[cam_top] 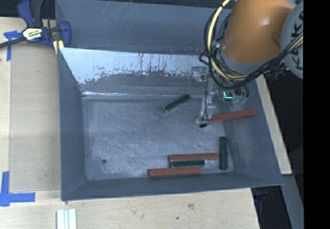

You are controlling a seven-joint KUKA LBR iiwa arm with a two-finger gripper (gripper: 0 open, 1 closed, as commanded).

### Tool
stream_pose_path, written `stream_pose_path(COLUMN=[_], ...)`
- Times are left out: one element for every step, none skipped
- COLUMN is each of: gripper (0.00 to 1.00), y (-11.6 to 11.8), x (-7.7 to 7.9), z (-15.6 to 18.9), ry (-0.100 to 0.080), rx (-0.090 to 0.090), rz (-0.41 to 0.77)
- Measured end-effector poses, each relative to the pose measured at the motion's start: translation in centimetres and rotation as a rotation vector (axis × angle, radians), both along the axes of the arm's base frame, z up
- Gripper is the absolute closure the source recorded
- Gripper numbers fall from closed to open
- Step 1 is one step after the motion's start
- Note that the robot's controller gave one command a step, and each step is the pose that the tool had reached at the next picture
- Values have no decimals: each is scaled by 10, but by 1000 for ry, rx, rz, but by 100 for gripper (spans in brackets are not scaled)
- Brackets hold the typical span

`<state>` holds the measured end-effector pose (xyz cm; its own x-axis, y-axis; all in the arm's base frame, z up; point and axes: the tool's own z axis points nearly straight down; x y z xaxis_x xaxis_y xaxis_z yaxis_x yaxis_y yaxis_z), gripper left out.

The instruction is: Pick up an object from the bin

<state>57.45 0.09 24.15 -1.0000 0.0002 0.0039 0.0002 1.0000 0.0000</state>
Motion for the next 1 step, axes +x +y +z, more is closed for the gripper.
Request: stream_pose_path(gripper=[0], y=[-17], x=[32], z=[-114], ry=[0], rx=[0], rz=[-61])
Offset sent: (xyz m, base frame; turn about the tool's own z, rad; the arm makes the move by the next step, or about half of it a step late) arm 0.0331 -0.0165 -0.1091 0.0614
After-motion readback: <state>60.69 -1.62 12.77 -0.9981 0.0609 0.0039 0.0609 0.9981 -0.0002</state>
